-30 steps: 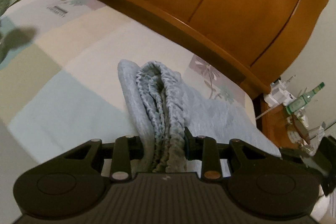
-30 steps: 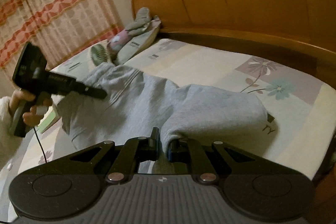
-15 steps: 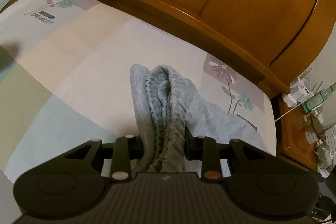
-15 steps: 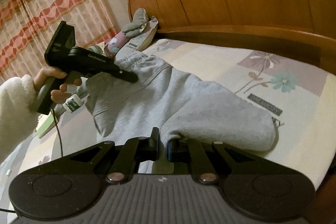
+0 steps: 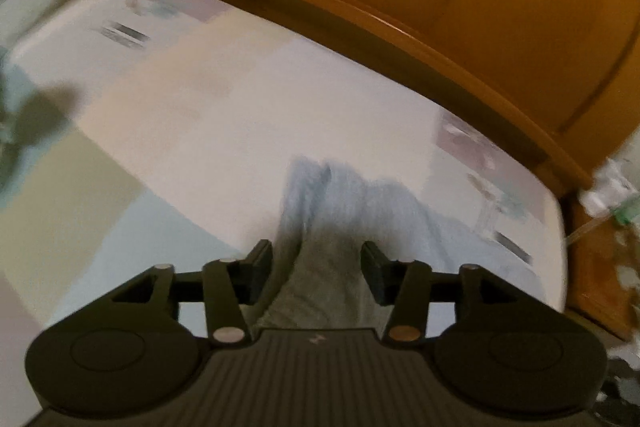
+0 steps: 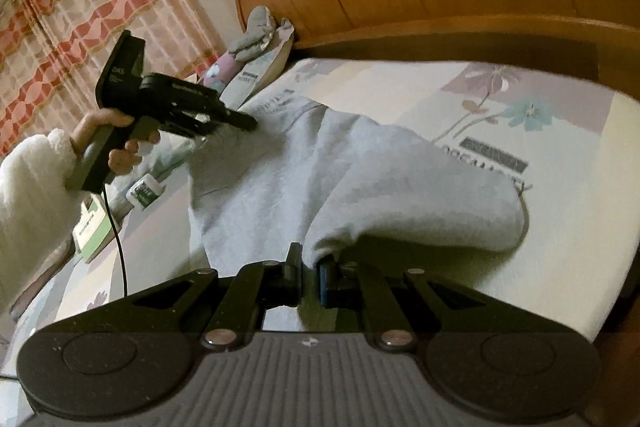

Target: Fold clothes

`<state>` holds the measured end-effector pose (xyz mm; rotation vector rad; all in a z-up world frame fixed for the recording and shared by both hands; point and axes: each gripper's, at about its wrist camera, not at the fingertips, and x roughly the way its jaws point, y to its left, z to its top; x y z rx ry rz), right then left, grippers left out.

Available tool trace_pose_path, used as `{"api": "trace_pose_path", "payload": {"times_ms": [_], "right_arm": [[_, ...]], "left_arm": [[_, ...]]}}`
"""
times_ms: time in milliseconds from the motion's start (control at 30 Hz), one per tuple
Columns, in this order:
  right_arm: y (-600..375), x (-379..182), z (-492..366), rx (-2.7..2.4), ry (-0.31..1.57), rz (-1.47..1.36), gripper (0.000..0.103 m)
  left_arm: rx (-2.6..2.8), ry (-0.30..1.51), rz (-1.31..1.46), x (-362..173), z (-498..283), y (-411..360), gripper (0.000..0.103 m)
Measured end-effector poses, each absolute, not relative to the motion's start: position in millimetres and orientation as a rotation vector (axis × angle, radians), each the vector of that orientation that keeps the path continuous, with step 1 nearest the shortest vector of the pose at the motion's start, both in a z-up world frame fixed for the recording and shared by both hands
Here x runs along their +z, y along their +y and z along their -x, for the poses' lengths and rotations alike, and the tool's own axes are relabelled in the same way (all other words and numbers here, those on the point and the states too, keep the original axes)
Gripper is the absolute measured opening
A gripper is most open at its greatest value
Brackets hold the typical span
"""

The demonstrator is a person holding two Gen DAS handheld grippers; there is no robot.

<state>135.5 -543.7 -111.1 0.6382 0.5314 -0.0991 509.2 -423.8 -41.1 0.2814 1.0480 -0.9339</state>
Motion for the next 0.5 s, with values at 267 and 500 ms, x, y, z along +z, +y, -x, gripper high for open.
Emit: {"api": "trace_pose_path", "payload": {"times_ms": [267, 500], "right_arm": [[-591, -151, -110, -0.002, 0.489, -1.141, 0.064], [-630, -180, -115, -0.091, 0.395, -1.409, 0.079]], "left_arm": [[-1.019, 1.013, -0.172, -29, -468, -376, 0.061], [-1.139, 1.041, -0.079, -57, -393, -336, 0.064]]}}
